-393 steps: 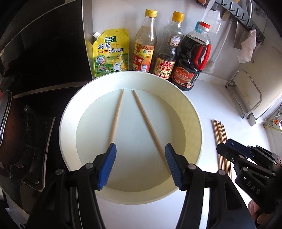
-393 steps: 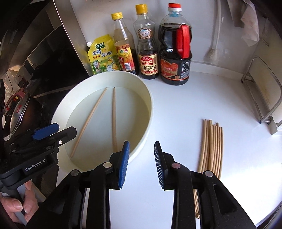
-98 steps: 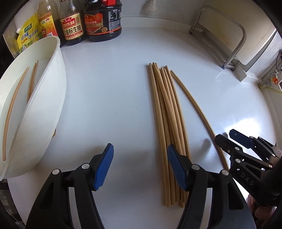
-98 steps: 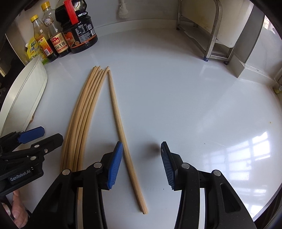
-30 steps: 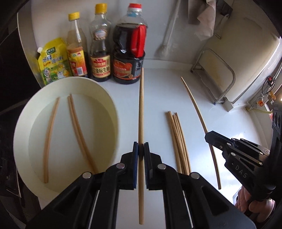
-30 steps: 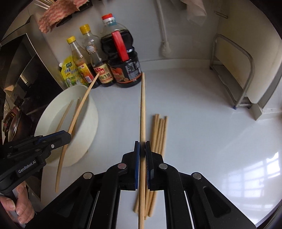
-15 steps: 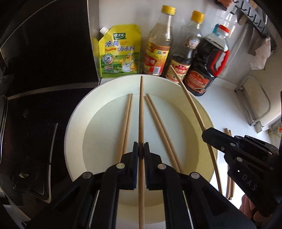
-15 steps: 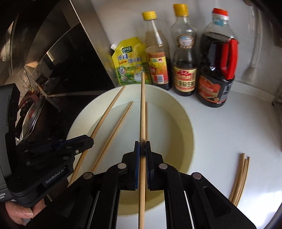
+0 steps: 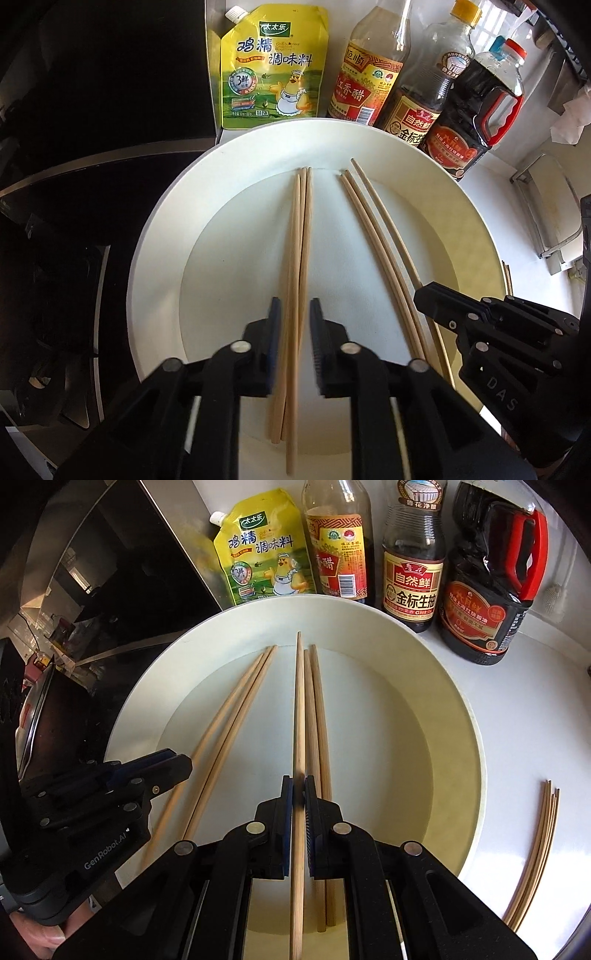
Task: Organize utensils
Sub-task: 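Lower the chopsticks into the basin and open both tools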
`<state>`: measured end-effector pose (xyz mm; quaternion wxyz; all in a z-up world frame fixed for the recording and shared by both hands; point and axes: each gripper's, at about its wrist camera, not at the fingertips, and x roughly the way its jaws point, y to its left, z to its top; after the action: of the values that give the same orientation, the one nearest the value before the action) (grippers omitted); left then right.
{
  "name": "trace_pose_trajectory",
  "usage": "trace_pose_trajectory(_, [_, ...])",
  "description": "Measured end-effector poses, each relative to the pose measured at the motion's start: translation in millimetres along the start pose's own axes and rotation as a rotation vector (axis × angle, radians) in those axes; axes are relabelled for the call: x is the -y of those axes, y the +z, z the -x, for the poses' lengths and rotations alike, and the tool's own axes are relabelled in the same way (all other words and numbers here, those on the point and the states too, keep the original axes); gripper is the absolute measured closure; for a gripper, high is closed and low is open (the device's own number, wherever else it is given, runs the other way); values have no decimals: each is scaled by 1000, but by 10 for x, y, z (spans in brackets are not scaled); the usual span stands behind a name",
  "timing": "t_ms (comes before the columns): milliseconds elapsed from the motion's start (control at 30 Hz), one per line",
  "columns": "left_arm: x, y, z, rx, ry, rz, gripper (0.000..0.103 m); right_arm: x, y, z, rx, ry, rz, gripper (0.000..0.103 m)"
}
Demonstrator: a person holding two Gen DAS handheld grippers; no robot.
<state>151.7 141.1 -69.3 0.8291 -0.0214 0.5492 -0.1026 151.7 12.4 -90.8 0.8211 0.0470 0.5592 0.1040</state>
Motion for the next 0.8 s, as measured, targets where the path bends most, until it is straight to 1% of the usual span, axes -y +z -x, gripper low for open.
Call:
trace_pose_trajectory(33, [-4, 3, 9, 11, 1, 3, 64, 5, -6, 5, 0, -1, -3, 96])
trace_pose_trajectory(67, [-9, 7, 22, 20, 0, 5, 61, 12, -9, 13, 3, -5, -7, 96])
trace_pose_trajectory(100, [-11, 15, 26, 23, -1, 6, 61, 29, -12, 29, 11, -9, -12, 95])
trace_pose_trajectory(133, [-13, 24, 32, 24, 1, 6, 60, 42, -10, 50, 18, -13, -14, 90])
trace_pose_trajectory(200, [-28, 30, 49, 30, 3, 8, 60, 49, -11, 94, 36, -25, -11, 85])
trace_pose_trajectory(367, [-76, 4, 121, 42, 9, 21, 58, 43, -46, 174, 49, -36, 0, 85])
trace_pose_trajectory(467, [-89, -38, 182, 52, 10, 25, 55, 23, -94, 216, 52, -39, 4, 82])
trace_pose_trajectory(667, [-63, -167, 330, 73, 12, 27, 54, -6, -224, 357, 74, -39, 10, 81])
trace_pose_trajectory(800, [-49, -248, 428, 88, 16, 32, 54, 3, -332, 467, 94, -33, 4, 78])
